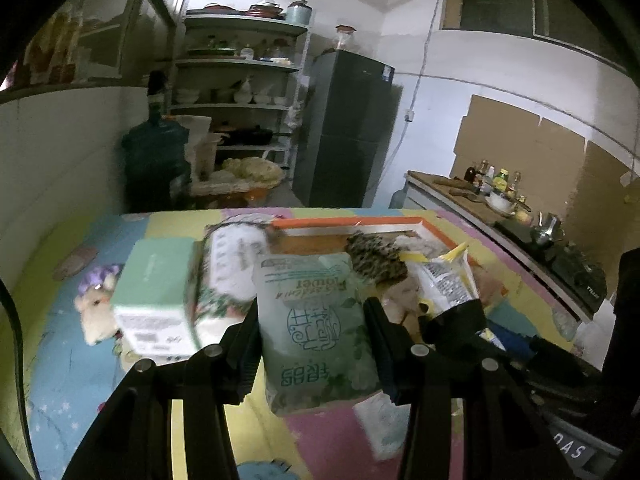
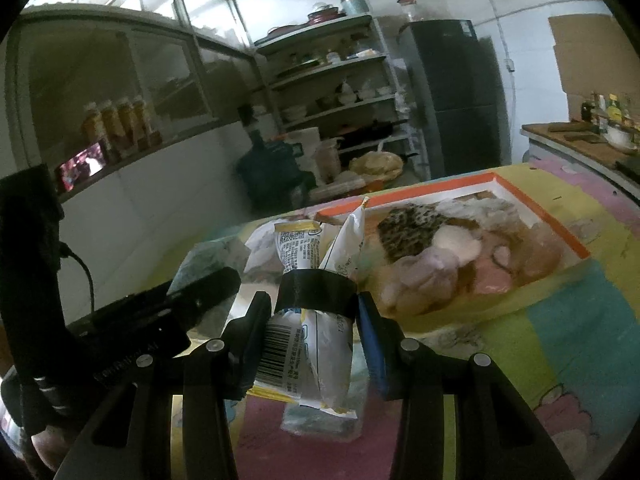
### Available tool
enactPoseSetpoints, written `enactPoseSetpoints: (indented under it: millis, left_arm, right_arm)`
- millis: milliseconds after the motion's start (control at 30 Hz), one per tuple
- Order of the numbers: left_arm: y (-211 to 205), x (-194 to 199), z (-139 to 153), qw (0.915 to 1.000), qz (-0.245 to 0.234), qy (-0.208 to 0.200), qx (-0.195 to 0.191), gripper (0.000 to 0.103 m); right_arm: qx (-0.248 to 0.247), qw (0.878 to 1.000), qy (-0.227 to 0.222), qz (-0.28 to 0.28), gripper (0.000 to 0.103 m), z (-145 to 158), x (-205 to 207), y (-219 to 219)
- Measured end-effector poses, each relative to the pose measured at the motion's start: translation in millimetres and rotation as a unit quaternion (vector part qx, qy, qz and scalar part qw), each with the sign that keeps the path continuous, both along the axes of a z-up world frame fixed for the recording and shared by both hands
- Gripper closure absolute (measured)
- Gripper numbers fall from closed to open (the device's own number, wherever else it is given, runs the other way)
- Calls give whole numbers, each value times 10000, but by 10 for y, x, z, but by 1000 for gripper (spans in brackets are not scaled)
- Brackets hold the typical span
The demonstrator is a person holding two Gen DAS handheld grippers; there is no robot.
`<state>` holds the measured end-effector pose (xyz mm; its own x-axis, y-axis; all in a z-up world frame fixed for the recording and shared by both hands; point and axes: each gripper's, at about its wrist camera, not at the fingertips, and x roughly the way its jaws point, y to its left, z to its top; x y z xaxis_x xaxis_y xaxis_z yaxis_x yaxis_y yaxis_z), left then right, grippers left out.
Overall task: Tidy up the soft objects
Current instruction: 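Carry the snack packet and tissue pack over the cardboard tray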
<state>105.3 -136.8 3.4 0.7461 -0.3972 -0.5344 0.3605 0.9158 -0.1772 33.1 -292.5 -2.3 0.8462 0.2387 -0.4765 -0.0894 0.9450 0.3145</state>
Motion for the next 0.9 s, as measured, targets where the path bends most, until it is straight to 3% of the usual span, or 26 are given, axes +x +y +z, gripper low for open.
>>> enactPoseSetpoints:
  millis: [367,900]
  left_arm:
    - [-472,279,25,9995,-305,37,-100,54]
    - [-1132,693,-14,9979,-617,168,96,55]
  right_arm:
    - [43,9986,2,-531,58,44,134,-543]
    - [37,9952,119,-968,58,12,367,-1170]
